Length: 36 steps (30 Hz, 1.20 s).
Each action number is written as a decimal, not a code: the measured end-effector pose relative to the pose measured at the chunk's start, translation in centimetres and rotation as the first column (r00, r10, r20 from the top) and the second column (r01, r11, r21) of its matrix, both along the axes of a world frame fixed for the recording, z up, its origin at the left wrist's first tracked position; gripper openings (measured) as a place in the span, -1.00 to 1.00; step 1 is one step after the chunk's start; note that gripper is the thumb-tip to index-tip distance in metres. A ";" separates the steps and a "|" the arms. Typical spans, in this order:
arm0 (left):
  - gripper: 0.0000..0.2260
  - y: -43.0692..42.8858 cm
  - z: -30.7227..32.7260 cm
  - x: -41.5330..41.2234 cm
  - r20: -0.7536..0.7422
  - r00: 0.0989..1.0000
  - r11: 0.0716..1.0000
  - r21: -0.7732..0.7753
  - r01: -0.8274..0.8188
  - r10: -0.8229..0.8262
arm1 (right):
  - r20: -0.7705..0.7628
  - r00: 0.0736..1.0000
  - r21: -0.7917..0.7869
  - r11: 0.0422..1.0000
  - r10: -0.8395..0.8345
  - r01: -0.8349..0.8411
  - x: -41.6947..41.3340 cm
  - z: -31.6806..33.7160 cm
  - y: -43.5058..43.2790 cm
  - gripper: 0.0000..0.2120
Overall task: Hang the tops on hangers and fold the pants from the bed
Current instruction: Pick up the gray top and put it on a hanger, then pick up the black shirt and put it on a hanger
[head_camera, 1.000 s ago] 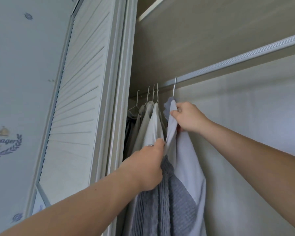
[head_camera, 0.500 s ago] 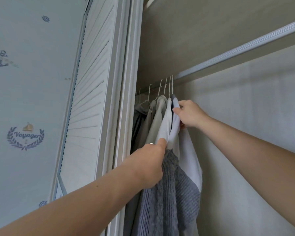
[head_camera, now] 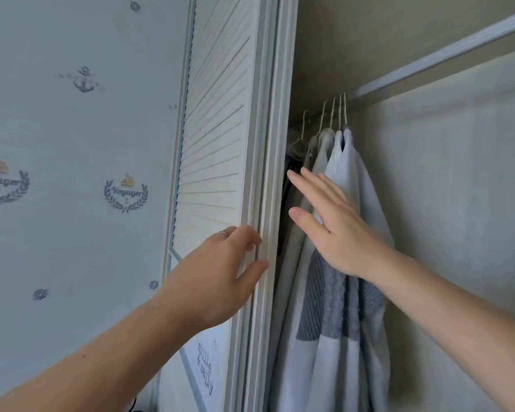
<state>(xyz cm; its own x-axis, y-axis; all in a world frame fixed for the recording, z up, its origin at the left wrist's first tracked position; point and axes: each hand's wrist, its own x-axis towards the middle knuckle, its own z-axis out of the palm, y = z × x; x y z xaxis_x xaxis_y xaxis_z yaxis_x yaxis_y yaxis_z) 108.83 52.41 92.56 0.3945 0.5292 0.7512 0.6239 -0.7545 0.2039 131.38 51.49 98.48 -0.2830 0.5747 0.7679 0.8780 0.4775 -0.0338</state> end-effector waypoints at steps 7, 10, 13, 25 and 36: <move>-0.38 -7.5 -10.0 -14.3 -0.127 0.906 0.908 -0.066 -0.413 0.403 | 0.234 0.966 -0.183 0.981 0.113 -0.070 -12.4 -10.4 -4.2 -0.33; -0.36 -12.4 -14.5 -20.8 -0.179 0.831 0.826 -0.124 -0.550 0.526 | 0.241 0.945 -0.296 0.944 0.222 -0.146 -18.7 -15.2 -6.8 -0.33; -0.32 -18.4 -18.5 -26.6 -0.240 0.736 0.714 -0.186 -0.675 0.633 | 0.203 0.913 -0.401 0.881 0.353 -0.251 -25.1 -19.6 -10.0 -0.34; -0.31 -43.6 -34.1 -43.6 -0.383 0.312 0.105 -0.474 -0.874 0.870 | 0.063 0.677 -0.730 0.496 0.733 -0.470 -48.8 -35.6 -26.0 -0.33; -0.22 -63.2 -43.1 -50.0 -0.481 -0.063 -0.410 -0.665 -0.625 0.875 | -0.055 0.351 -0.878 0.122 0.935 -0.463 -65.7 -45.7 -38.2 -0.29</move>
